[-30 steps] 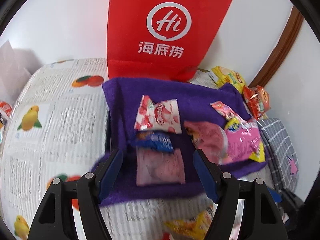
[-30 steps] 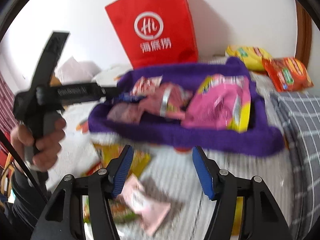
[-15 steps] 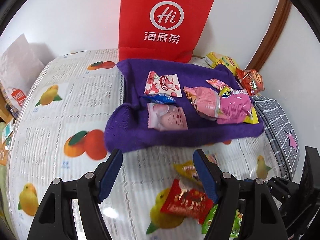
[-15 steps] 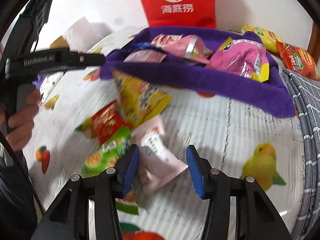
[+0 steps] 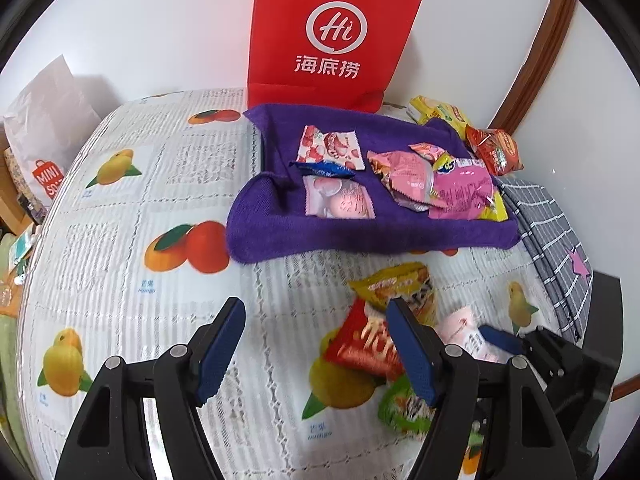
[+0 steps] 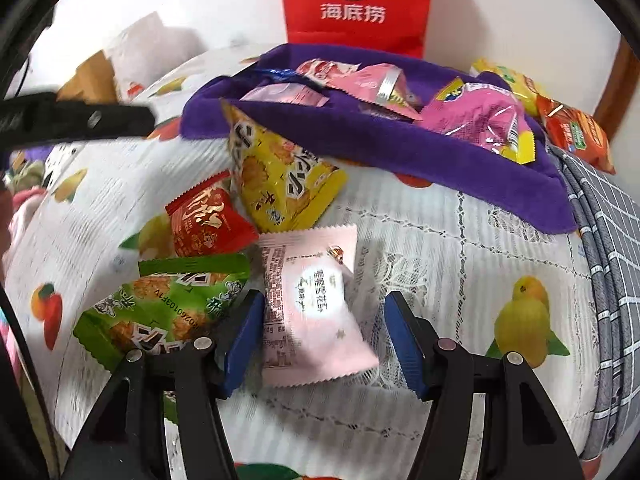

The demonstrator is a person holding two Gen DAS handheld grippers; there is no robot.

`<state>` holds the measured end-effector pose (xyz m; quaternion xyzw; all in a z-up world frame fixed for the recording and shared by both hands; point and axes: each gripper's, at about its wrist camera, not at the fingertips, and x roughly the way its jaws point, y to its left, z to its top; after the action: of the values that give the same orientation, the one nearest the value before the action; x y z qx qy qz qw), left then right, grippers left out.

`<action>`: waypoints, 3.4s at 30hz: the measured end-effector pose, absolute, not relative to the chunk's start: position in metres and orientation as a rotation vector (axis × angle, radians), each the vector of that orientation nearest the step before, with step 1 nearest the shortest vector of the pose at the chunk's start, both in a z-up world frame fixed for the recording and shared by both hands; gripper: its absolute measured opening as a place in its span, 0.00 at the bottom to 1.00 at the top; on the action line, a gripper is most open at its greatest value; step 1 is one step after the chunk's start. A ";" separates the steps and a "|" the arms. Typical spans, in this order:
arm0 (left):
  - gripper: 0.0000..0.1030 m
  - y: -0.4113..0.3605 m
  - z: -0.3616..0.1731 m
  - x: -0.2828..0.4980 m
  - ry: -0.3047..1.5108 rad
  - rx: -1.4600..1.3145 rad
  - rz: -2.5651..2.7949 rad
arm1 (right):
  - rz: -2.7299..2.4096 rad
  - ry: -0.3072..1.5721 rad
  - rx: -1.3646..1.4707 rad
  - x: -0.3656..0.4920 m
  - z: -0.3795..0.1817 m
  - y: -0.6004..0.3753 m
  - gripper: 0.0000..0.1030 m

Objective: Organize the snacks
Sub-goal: 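Reach the right tool to the pink-white cake packet and close on it, then lift the cake packet with the right tool while the left tool grasps the red packet, then carry both held packets over the purple towel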

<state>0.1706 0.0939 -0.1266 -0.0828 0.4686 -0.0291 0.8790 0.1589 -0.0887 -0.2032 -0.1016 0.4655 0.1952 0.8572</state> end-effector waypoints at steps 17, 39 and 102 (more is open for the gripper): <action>0.69 0.070 -0.154 0.160 1.045 -0.162 -0.109 | 0.152 0.883 -0.059 0.145 -0.206 -0.173 0.40; 0.74 0.015 -0.190 0.179 1.054 0.054 -0.068 | 0.119 0.876 -0.087 0.143 -0.206 -0.171 0.40; 0.52 0.084 -0.075 0.332 0.911 -0.168 -0.129 | 0.198 0.778 -0.062 0.331 -0.061 -0.128 0.39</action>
<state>0.3323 0.0840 -0.0750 -0.0811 0.4393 -0.0621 0.8925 0.3310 -0.1282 -0.0612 -0.0304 0.3787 0.0962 0.9200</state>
